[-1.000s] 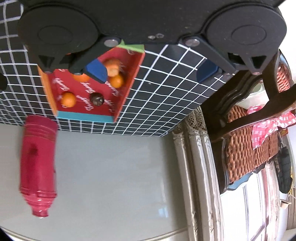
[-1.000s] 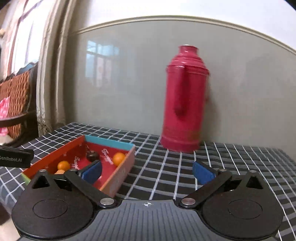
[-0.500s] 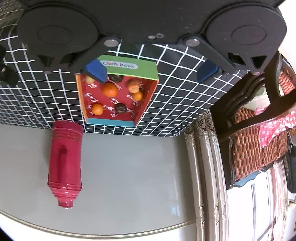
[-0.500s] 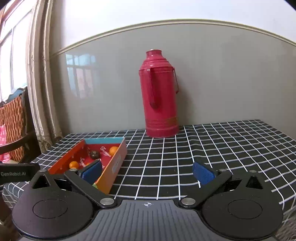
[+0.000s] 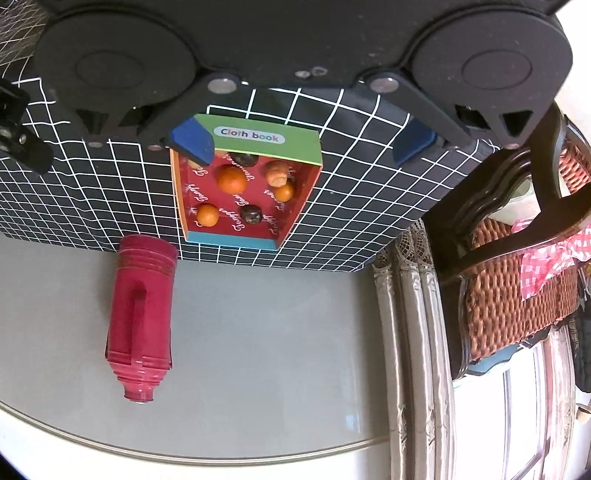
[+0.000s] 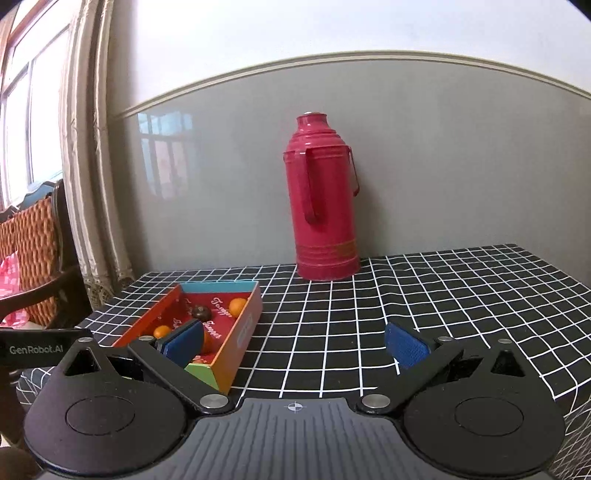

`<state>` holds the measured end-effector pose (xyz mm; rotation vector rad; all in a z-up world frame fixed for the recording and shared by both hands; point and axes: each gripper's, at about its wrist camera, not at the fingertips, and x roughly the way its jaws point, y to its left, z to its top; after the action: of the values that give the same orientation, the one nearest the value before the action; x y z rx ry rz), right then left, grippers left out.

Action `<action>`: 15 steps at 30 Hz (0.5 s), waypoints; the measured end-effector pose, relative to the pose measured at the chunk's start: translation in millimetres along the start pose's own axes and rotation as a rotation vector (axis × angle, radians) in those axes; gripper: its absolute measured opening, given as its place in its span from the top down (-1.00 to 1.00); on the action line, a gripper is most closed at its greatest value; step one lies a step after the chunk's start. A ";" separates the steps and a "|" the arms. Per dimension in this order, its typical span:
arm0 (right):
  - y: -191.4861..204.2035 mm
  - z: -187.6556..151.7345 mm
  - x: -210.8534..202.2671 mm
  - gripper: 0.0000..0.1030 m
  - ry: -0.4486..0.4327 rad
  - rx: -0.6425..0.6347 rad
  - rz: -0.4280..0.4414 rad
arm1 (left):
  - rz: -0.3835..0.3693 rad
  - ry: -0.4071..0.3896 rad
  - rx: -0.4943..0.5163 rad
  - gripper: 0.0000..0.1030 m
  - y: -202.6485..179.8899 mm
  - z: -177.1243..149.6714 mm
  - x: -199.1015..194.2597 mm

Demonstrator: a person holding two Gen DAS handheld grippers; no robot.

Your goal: Organize fruits

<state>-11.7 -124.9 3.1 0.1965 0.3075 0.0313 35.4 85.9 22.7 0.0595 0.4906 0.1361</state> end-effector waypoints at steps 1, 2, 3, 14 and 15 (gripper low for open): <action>0.6 0.4 0.5 -1.00 0.000 -0.003 -0.001 | -0.002 0.000 0.001 -0.89 -0.2 -0.2 -0.1; 0.9 0.5 0.8 -1.00 0.000 -0.006 -0.003 | -0.003 0.001 0.002 -0.89 -0.6 -0.2 0.2; 1.3 0.9 1.5 -1.00 0.001 -0.007 -0.007 | -0.004 0.001 0.003 -0.89 -0.8 -0.4 0.0; 1.7 1.4 7.3 -1.00 0.017 -0.003 -0.035 | -0.014 0.010 0.009 -0.89 -3.3 -2.2 -0.1; 1.6 1.5 7.5 -1.00 0.016 -0.004 -0.035 | -0.015 0.010 0.010 -0.89 -3.9 -2.5 -0.2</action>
<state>-4.2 -123.2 2.6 0.1871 0.3265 -0.0016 34.5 82.1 20.2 0.0652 0.5020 0.1189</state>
